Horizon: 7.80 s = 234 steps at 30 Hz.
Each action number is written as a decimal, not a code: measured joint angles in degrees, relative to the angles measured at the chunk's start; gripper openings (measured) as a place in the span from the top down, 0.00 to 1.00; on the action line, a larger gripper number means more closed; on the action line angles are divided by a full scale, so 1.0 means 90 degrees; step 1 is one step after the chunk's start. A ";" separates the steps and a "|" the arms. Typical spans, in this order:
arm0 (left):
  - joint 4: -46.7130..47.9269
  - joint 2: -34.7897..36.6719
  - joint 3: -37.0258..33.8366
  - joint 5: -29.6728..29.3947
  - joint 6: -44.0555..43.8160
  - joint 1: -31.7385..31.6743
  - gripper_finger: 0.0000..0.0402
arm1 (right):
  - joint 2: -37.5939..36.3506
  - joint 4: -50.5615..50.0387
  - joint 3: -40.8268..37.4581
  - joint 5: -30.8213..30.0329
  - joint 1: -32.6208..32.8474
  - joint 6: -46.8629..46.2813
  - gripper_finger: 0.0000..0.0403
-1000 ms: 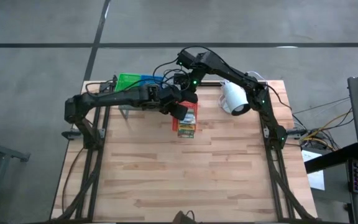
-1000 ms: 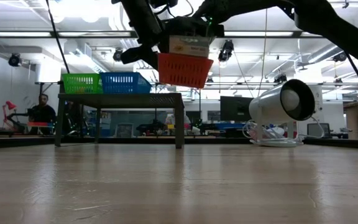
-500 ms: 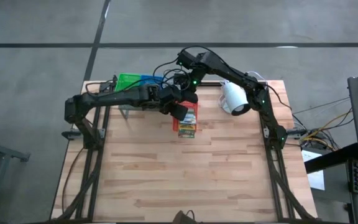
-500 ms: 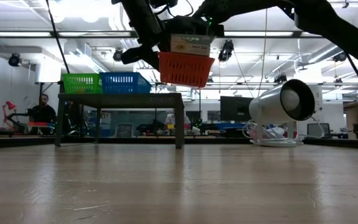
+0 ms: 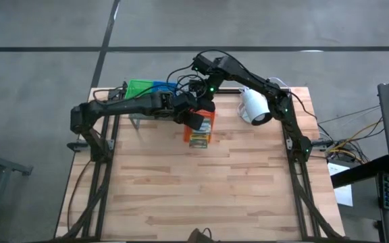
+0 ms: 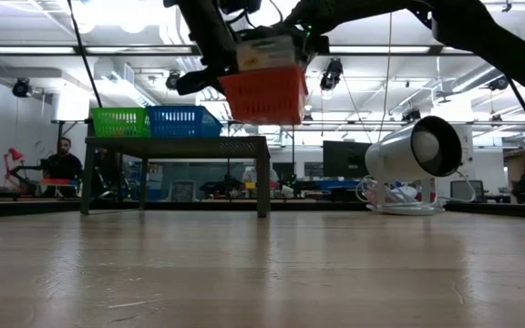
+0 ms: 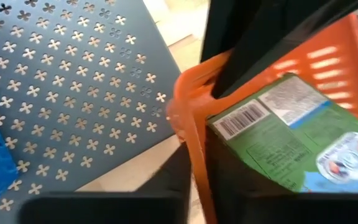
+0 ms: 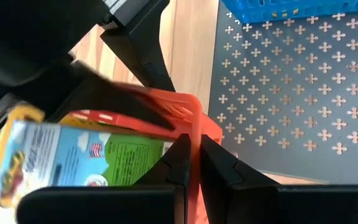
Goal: Pick & Place Office Desk Supplies
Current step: Put the orange bin on the shelf
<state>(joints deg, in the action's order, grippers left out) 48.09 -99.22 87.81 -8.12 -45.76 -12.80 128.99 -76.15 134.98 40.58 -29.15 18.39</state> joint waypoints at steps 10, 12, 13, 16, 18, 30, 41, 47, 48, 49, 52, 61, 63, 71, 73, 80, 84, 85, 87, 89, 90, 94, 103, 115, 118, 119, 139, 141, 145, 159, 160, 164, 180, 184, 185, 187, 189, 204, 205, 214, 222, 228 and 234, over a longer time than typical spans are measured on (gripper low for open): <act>0.0020 -0.0007 0.0000 -0.0015 -0.0124 -0.0005 0.97 | -0.0002 -0.0019 0.0000 0.0000 -0.0002 0.0000 0.96; 0.0006 -0.0007 0.0000 -0.0004 -0.0124 -0.0005 0.97 | -0.0002 -0.0016 0.0000 0.0000 -0.0002 -0.0002 0.96; 0.0006 -0.0007 0.0000 0.0000 -0.0124 -0.0005 0.97 | -0.0002 -0.0016 0.0000 -0.0002 -0.0002 -0.0002 0.96; 0.0004 -0.0007 -0.0002 0.0000 -0.0124 -0.0005 0.99 | -0.0005 -0.0016 0.0000 -0.0003 -0.0002 -0.0020 0.96; 0.0001 -0.0005 -0.0002 0.0002 -0.0121 -0.0005 0.99 | -0.0005 -0.0013 0.0000 -0.0012 -0.0002 -0.0029 0.96; -0.0026 -0.0007 -0.0002 0.0000 -0.0099 -0.0005 0.99 | -0.0032 0.0004 0.0002 -0.0508 0.0019 -0.0057 0.88; -0.0108 -0.0007 -0.0002 0.0070 -0.0027 0.0000 0.99 | -0.0039 0.0222 0.0012 -0.0561 0.0029 -0.0126 0.67; -0.0084 -0.0007 0.0002 0.0070 -0.0029 0.0000 0.99 | -0.0044 0.0206 0.0012 -0.0609 0.0029 -0.0185 0.60; -0.0084 -0.0007 0.0002 0.0069 -0.0029 0.0000 0.99 | -0.0056 0.0199 0.0012 -0.0619 0.0027 -0.0193 0.59; -0.0083 -0.0007 0.0002 0.0068 -0.0031 0.0000 0.99 | -0.0073 0.0195 0.0012 -0.0637 0.0024 -0.0197 0.59; -0.0073 -0.0007 0.0002 0.0095 -0.0052 0.0000 0.99 | -0.0180 0.0167 0.0007 -0.0662 0.0003 -0.0213 0.58; -0.0105 0.0057 0.0002 0.0406 -0.0316 0.0005 0.99 | -0.0771 -0.0036 0.0003 -0.1554 -0.0085 -0.0171 0.58; -0.0107 0.0102 0.0005 0.0395 -0.0375 -0.0009 0.99 | -0.0900 -0.0172 0.0002 -0.1567 -0.0096 -0.0103 0.58; -0.0081 0.0294 0.0185 0.0381 -0.0430 -0.0164 0.99 | -0.1313 -0.0382 -0.0005 -0.1355 -0.0083 0.0016 0.58; 0.0096 0.0294 0.0380 0.0396 -0.0442 -0.0196 0.99 | -0.1328 -0.0382 -0.0005 -0.1316 -0.0084 0.0013 0.58; 0.1527 0.0296 0.1256 -0.0185 -0.0520 -0.0294 0.99 | -0.1365 -0.0543 -0.0306 -0.0809 -0.0111 0.0476 0.58; 0.1804 0.0318 0.1661 -0.0171 -0.0616 -0.0474 0.99 | -0.1421 -0.0766 -0.0665 0.0012 -0.0200 0.0975 0.58; 0.1787 0.0318 0.1724 -0.0046 -0.0608 -0.0519 0.99 | -0.1423 -0.0791 -0.0768 0.0173 -0.0215 0.1095 0.57; 0.1839 0.0318 0.1759 0.0052 -0.0611 -0.0602 0.99 | -0.1426 -0.0840 -0.1019 0.0542 -0.0296 0.1347 0.57; 0.1760 0.0318 0.1765 0.0054 -0.0615 -0.0702 0.99 | -0.1473 -0.0857 -0.1309 0.1025 -0.0411 0.1646 0.57; 0.1818 0.0318 0.1763 0.0049 -0.0614 -0.0775 0.99 | -0.1536 -0.0818 -0.1490 0.1349 -0.0485 0.1850 0.57; 0.1978 0.0283 0.1753 0.0025 -0.0658 -0.1030 0.99 | -0.1982 -0.0838 -0.2304 0.2392 -0.0861 0.2669 0.57; 0.1946 0.0173 0.1749 0.0578 -0.0760 -0.1568 0.99 | -0.3486 -0.0108 -0.4477 0.3288 -0.1790 0.3807 0.57; 0.1660 0.0163 0.1698 0.0434 -0.0604 -0.1890 0.99 | -0.4637 0.2221 -0.6527 0.3332 -0.1931 0.2954 0.57; 0.1529 0.0160 0.1608 0.0478 -0.0394 -0.1875 0.99 | -0.4685 0.2544 -0.6756 0.3330 -0.1938 0.2696 0.57; 0.1506 0.0160 0.1563 0.0475 -0.0331 -0.1875 0.99 | -0.4678 0.2567 -0.6800 0.3328 -0.1938 0.2652 0.57; 0.1065 -0.0697 0.1503 0.0695 0.0277 -0.1894 0.99 | -0.4624 0.2883 -0.7416 0.3395 -0.1931 0.2640 0.57; 0.1043 -0.0697 0.1507 0.0695 0.0277 -0.1916 0.99 | -0.4624 0.2886 -0.7436 0.3395 -0.1931 0.2653 0.58; 0.1062 -0.0697 0.1511 0.0595 0.0220 -0.1995 0.99 | -0.4624 0.2888 -0.7521 0.3398 -0.1931 0.2667 0.58; 0.1279 -0.0699 0.1491 0.0525 -0.0058 -0.2178 0.99 | -0.4624 0.2948 -0.7843 0.3398 -0.1931 0.3004 0.58; 0.1279 -0.0699 0.1491 0.0522 -0.0058 -0.2178 0.99 | -0.4624 0.2987 -0.7866 0.3396 -0.1931 0.3006 0.58; 0.1315 -0.0757 0.1466 0.0522 0.0015 -0.2178 0.99 | -0.4624 0.3126 -0.7956 0.3524 -0.1933 0.2975 0.58; 0.1249 -0.1054 0.1478 0.0602 0.0085 -0.2178 0.99 | -0.4622 0.3180 -0.8036 0.3544 -0.1936 0.2956 0.58; 0.1233 -0.0994 0.1498 0.0622 0.0085 -0.2176 0.98 | -0.4622 0.3172 -0.8048 0.3539 -0.1936 0.2954 0.58; 0.1233 -0.0982 0.1498 0.0622 0.0085 -0.2174 0.98 | -0.4622 0.3175 -0.8048 0.3510 -0.1933 0.2954 0.58; 0.1238 -0.0981 0.1498 0.0622 0.0085 -0.2174 0.98 | -0.4622 0.3177 -0.8048 0.3492 -0.1933 0.2954 0.58; 0.1239 -0.0981 0.1498 0.0622 0.0085 -0.2174 0.98 | -0.4622 0.3177 -0.8048 0.3492 -0.1928 0.2956 0.58; 0.1280 -0.0981 0.1491 0.0622 0.0071 -0.2174 0.97 | -0.4622 0.3195 -0.8048 0.3483 -0.1928 0.2956 0.58; 0.1283 -0.0981 0.1491 0.0624 0.0058 -0.2174 0.97 | -0.4622 0.3197 -0.8048 0.3483 -0.1928 0.2956 0.58; 0.1392 -0.0979 0.1491 0.0624 -0.0301 -0.2174 0.97 | -0.4622 0.3212 -0.8048 0.3475 -0.1928 0.2956 0.58; 0.1734 -0.0971 0.1491 0.0456 -0.0477 -0.2178 0.97 | -0.4622 0.3219 -0.8048 0.3477 -0.1928 0.2956 0.58; 0.1609 -0.0971 0.1491 0.0425 -0.0482 -0.2183 0.97 | -0.4619 0.3220 -0.8048 0.3478 -0.1928 0.2956 0.58; 0.1611 -0.0971 0.1491 0.0406 -0.0422 -0.2183 0.93 | -0.4614 0.3221 -0.8048 0.3478 -0.1928 0.2956 0.58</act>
<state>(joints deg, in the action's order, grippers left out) 62.59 -107.96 101.23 -4.47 -49.56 -32.45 87.46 -47.16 62.54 71.88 -46.50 44.99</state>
